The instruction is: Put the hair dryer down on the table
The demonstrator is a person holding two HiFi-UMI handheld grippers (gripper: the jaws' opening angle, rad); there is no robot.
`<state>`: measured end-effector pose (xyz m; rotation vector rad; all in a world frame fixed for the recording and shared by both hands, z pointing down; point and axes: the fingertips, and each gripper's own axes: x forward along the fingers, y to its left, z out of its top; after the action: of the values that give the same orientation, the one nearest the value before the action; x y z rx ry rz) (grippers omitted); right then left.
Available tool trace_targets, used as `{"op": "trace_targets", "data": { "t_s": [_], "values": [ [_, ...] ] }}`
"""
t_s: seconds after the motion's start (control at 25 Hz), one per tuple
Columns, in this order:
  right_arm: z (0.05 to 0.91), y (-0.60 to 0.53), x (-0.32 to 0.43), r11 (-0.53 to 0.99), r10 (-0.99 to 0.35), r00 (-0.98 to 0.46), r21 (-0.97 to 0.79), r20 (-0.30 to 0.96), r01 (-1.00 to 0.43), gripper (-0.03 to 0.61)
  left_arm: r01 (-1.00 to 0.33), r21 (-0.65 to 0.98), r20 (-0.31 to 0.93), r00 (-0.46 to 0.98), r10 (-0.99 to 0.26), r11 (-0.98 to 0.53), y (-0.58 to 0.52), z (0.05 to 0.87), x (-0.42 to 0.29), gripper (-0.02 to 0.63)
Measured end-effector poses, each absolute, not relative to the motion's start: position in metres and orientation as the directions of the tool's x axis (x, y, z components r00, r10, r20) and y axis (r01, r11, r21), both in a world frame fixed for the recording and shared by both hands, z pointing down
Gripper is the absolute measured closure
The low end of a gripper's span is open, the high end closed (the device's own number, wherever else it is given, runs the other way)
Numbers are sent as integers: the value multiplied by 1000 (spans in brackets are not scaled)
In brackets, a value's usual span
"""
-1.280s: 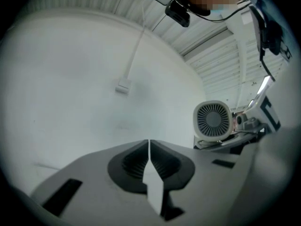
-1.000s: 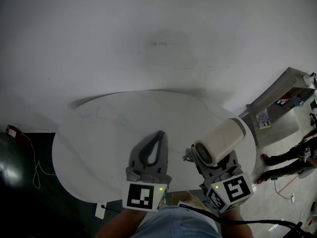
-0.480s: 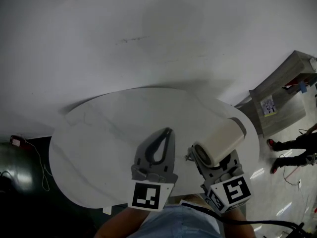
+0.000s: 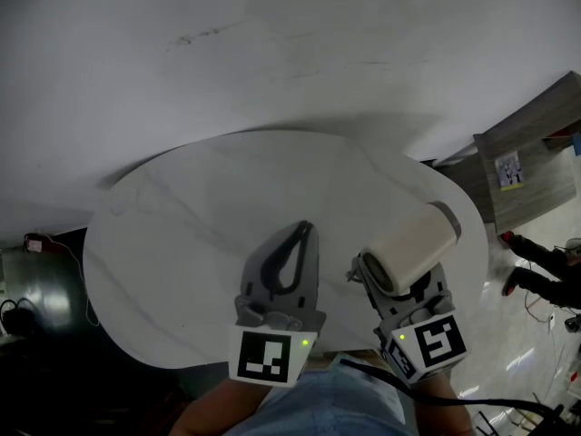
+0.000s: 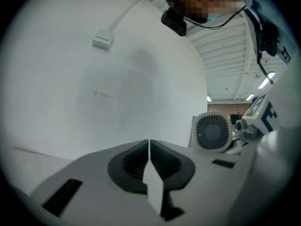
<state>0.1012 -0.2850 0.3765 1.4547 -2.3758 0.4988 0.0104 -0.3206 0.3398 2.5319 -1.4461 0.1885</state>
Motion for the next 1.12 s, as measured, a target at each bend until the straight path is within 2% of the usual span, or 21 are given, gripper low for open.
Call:
{"op": "trace_targets", "data": {
  "t_s": [0.64,1.12],
  "values": [
    [424,-314,113,454,-724,-490,-200,486,-869,360,-885,152,301,465,-833,-439,-350,386,24,597],
    [451,-347,97,488,-676,-510,-195,533,-851,360,-910,164,352,414,-839,-380,-375,411,3,597]
  ]
}}
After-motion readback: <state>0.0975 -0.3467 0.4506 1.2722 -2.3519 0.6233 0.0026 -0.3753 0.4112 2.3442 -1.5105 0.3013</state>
